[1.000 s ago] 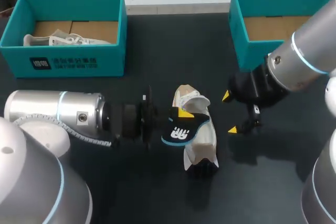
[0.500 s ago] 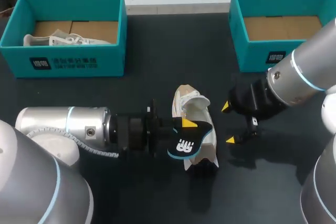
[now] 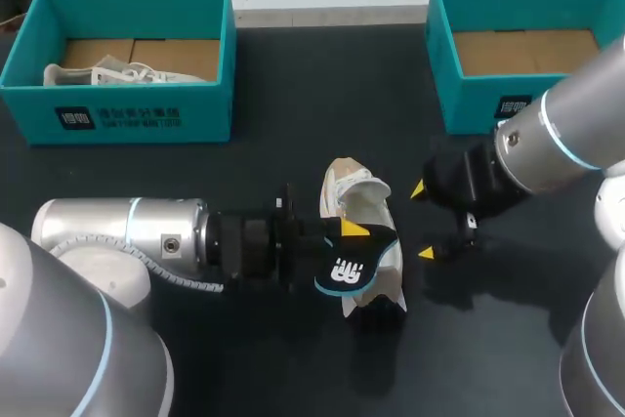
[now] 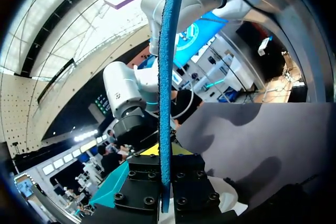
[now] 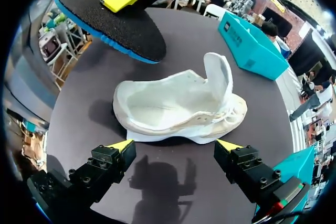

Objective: Take the shoe out of the shoebox, open the shoe tongue, remove and reinsert the insole, then place the shoe into the shoebox

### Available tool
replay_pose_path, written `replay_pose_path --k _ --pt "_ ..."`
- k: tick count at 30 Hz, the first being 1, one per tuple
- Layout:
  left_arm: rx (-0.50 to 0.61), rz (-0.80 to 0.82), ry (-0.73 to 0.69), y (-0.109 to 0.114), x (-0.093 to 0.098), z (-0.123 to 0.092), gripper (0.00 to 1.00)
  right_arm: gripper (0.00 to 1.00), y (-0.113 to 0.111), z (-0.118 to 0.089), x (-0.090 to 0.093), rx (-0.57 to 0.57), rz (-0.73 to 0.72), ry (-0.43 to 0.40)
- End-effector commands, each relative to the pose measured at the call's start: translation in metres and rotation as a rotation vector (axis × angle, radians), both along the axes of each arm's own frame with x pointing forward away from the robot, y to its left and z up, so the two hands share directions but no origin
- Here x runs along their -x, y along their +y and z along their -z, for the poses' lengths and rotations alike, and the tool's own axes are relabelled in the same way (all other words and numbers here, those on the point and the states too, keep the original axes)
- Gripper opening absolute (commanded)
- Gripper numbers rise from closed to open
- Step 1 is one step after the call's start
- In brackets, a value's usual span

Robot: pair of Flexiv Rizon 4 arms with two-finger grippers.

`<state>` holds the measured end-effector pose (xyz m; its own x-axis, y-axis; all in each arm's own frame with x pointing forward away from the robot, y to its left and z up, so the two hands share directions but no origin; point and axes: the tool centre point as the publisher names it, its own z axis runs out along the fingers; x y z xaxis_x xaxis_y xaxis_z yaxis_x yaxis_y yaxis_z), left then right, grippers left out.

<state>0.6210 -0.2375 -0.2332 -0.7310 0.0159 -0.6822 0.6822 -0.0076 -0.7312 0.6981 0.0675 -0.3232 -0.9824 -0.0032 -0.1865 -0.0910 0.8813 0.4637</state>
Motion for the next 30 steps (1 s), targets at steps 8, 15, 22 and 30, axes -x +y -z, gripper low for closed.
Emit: replay_pose_path --k 8,15,22,30 --pt "0.0 -0.005 -0.001 -0.001 0.002 0.001 0.0 1.0 0.01 0.012 -0.005 -0.021 -0.02 -0.022" --pt "-0.001 -0.004 -0.001 -0.003 0.001 0.006 0.0 1.0 0.011 0.013 -0.005 -0.024 -0.036 -0.018" --pt "-0.009 -0.011 -0.008 -0.011 0.0 0.02 0.0 1.0 0.011 0.013 -0.005 -0.024 -0.036 -0.018" --pt "-0.015 -0.009 -0.005 -0.025 -0.007 0.038 0.0 1.0 0.011 0.013 -0.005 -0.024 -0.036 -0.018"
